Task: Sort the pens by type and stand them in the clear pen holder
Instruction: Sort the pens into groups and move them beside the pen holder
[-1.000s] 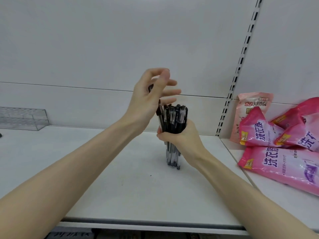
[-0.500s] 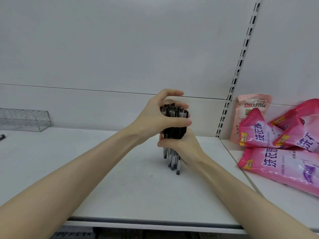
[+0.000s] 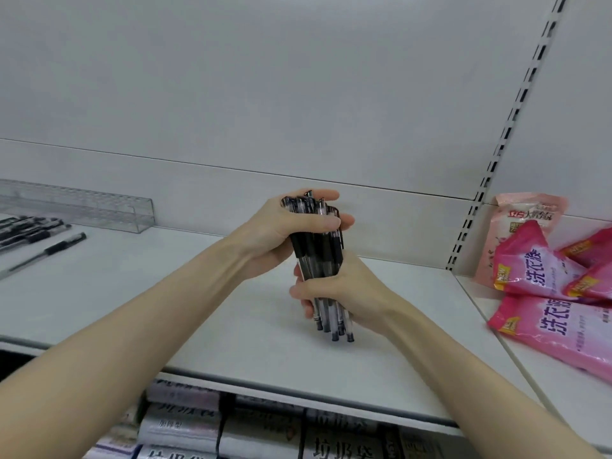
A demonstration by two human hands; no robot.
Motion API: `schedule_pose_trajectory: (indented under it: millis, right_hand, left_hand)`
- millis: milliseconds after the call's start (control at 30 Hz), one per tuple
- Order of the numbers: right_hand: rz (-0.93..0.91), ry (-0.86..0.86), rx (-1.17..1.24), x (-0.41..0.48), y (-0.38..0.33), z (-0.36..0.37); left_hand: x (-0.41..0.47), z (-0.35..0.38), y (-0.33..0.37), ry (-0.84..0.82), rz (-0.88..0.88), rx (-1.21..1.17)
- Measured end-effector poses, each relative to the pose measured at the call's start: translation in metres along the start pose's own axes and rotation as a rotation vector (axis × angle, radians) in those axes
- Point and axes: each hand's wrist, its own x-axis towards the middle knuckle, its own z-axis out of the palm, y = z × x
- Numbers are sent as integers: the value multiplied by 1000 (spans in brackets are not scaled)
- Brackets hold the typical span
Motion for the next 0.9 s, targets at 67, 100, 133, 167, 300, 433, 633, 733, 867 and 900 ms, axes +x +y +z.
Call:
schedule_pose_trajectory:
  millis: [67, 100, 133, 167, 300, 433, 633, 733, 867, 900]
  right_hand:
    - [-16, -85, 47, 5, -12, 22]
    - [-17, -121, 84, 9, -16, 36]
    - [-12, -146, 126, 13, -19, 51]
    - [-9, -159, 161, 19, -22, 66]
    - [-22, -129, 183, 43, -27, 140]
    - [-68, 14, 145, 66, -39, 236]
    - [-86, 53, 117, 103, -62, 334]
    - [-75, 14, 110, 127, -74, 356]
    - [-83, 25, 126, 166, -76, 375]
    - [-84, 29, 123, 175, -76, 378]
  left_hand:
    - [-19, -17, 13, -10, 1, 58]
    - [-30, -25, 20, -1, 11, 76]
    - [-41, -34, 25, 18, 28, 89]
    - [-51, -44, 30, 46, 51, 102]
    - [-101, -92, 47, 192, 156, 179]
    - [-156, -156, 65, 361, 198, 211]
    - [-213, -244, 90, 410, 231, 255]
    - [-220, -285, 103, 368, 210, 258]
    - [-217, -336, 101, 431, 202, 227]
    - [-216, -346, 100, 435, 194, 235]
